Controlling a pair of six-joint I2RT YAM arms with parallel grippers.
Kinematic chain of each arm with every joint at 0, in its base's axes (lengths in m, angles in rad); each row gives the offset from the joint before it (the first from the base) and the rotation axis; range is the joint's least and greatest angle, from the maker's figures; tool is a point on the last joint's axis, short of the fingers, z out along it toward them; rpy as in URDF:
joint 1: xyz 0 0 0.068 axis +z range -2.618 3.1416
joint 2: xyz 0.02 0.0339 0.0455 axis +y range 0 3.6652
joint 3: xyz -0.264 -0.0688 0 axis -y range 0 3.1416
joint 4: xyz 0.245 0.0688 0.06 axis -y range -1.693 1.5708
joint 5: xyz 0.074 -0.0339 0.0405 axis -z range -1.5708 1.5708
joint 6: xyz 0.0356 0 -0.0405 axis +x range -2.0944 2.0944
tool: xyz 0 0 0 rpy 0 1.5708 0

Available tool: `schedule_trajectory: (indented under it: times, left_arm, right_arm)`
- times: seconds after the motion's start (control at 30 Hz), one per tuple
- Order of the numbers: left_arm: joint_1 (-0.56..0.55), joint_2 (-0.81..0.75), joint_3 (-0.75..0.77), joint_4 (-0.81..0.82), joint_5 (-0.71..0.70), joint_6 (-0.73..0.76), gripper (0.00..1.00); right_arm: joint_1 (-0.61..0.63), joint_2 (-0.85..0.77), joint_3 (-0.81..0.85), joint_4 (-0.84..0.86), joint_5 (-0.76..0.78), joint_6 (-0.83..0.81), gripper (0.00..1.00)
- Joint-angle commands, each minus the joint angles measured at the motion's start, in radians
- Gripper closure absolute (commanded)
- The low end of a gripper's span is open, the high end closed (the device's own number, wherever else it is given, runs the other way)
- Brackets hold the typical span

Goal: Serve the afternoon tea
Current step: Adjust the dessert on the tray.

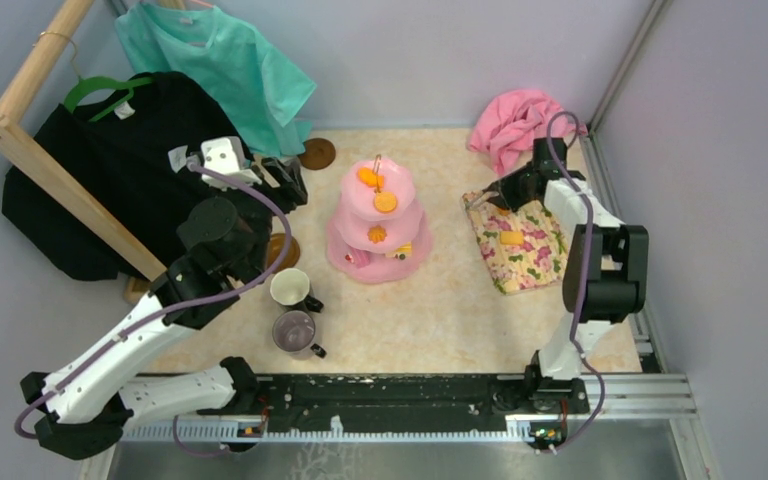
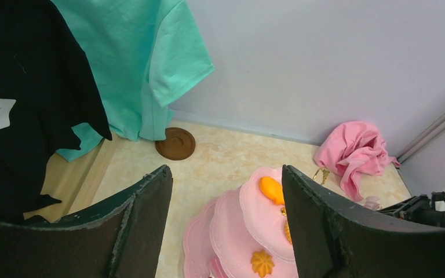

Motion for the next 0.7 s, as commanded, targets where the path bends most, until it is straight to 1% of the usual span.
schedule_trajectory:
  times: [0.0,0.13,0.23,0.43,0.67]
  left_arm:
    - [0.003,0.009,0.029,0.023,-0.012,0.033,0.25]
    - [0.004,0.017,0.028,0.050,-0.031,0.062,0.24]
    - [0.003,0.024,0.028,0.059,-0.040,0.070,0.24]
    - [0.004,0.030,0.019,0.082,-0.045,0.078,0.24]
    - [0.003,0.021,-0.009,0.110,-0.035,0.076,0.23]
  right_arm:
    - [0.015,0.098,0.096,0.037,-0.022,-0.016,0.75]
    - [0.020,0.169,0.140,0.046,-0.036,-0.015,0.75]
    - [0.020,0.196,0.136,0.051,-0.041,-0.011,0.75]
    - [0.023,0.191,0.038,0.088,-0.054,0.009,0.75]
    - [0.023,0.124,-0.090,0.095,-0.044,0.006,0.75]
